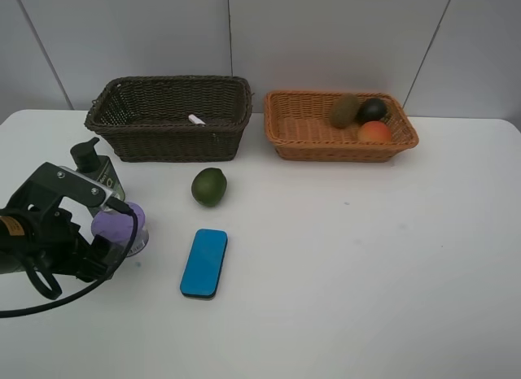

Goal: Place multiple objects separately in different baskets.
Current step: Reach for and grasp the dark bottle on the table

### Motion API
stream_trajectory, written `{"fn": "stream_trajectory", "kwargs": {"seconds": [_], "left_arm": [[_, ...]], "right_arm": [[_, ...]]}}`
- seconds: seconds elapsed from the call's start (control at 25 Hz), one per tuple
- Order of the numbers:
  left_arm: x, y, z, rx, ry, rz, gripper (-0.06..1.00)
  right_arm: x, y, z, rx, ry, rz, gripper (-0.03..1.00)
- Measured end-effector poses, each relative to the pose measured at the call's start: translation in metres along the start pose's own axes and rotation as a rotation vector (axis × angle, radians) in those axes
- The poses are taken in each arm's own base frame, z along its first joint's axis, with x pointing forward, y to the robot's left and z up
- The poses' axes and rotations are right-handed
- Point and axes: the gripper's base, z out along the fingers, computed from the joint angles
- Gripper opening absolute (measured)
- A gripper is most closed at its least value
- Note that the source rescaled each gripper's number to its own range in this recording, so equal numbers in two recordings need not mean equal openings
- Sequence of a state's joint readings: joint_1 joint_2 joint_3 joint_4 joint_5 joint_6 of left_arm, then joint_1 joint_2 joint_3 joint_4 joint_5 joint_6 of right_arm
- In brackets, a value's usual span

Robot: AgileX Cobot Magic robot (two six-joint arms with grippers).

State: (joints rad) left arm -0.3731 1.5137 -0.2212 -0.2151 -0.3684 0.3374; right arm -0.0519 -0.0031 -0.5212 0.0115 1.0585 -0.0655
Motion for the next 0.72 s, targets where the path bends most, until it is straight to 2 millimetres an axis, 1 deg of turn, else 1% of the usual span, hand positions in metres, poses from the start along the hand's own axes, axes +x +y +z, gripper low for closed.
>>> {"fn": "stream_trajectory", "kwargs": {"seconds": [0.12, 0.24, 0.4, 0.56, 0.64, 0.72], "left_arm": [[-0.003, 0.000, 0.009, 0.001, 0.016, 0.002, 0.92], [-0.012, 0.000, 0.019, -0.001, 0.000, 0.014, 0.92], [-0.022, 0.001, 0.026, 0.001, -0.022, 0.025, 0.92], [-0.020, 0.000, 0.031, 0.003, -0.003, 0.027, 0.91], [-0.018, 0.000, 0.033, 0.005, 0.009, 0.028, 0.85], [-0.018, 0.000, 0.034, 0.004, 0.009, 0.029, 0.72]], "right_arm": [[0.000, 0.000, 0.000, 0.000, 0.000, 0.000, 1.00], [0.000, 0.000, 0.000, 0.000, 0.000, 0.000, 1.00], [0.000, 0.000, 0.000, 0.000, 0.000, 0.000, 1.00], [0.000, 0.000, 0.000, 0.000, 0.000, 0.000, 1.00], [0.000, 0.000, 0.000, 0.000, 0.000, 0.000, 1.00], [0.000, 0.000, 0.000, 0.000, 0.000, 0.000, 1.00]]}}
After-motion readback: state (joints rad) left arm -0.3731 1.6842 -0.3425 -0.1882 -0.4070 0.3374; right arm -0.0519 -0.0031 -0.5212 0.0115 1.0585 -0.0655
